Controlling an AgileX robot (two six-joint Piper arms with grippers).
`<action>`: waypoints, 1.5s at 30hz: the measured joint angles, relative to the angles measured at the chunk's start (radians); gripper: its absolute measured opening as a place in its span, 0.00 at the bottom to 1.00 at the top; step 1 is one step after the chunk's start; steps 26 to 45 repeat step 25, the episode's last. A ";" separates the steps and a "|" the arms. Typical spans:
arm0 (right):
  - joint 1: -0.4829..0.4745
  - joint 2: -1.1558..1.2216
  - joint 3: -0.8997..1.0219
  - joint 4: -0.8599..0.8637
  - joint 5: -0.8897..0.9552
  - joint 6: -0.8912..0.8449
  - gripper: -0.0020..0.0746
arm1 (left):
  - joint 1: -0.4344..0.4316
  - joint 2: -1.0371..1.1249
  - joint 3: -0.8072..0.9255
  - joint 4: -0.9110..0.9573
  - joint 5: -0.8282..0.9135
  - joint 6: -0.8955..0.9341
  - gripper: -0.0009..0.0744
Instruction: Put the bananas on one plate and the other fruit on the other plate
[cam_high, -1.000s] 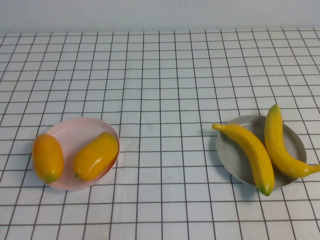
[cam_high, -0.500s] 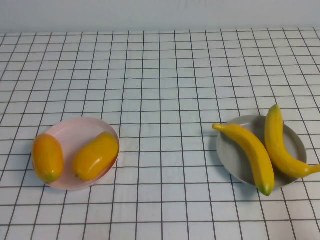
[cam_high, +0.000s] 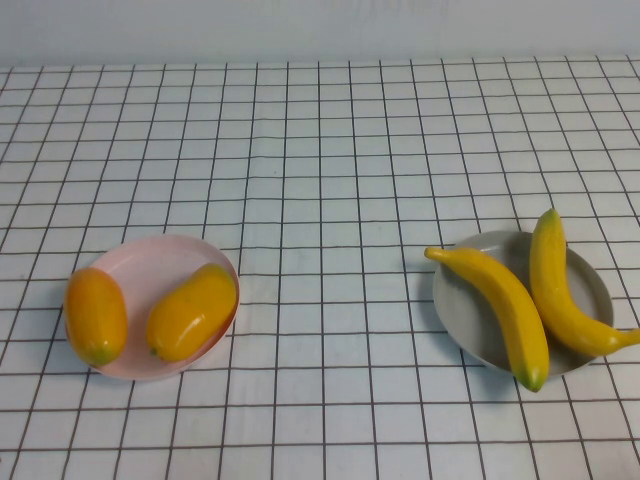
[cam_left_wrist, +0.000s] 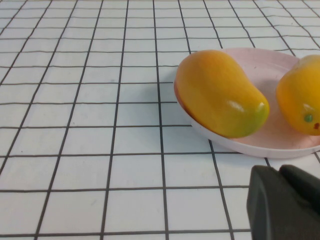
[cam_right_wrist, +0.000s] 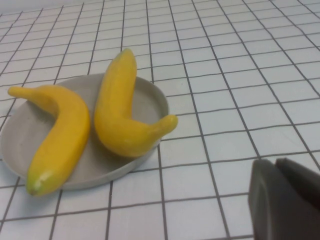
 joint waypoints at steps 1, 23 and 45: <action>0.000 0.000 0.000 0.002 0.005 0.000 0.01 | 0.000 0.000 0.000 0.000 0.000 0.000 0.01; 0.002 0.000 0.002 0.013 0.011 0.000 0.01 | 0.000 0.000 0.000 0.000 0.000 0.000 0.01; 0.006 0.000 0.002 0.013 0.006 0.000 0.01 | 0.000 0.000 0.000 0.000 0.000 0.000 0.01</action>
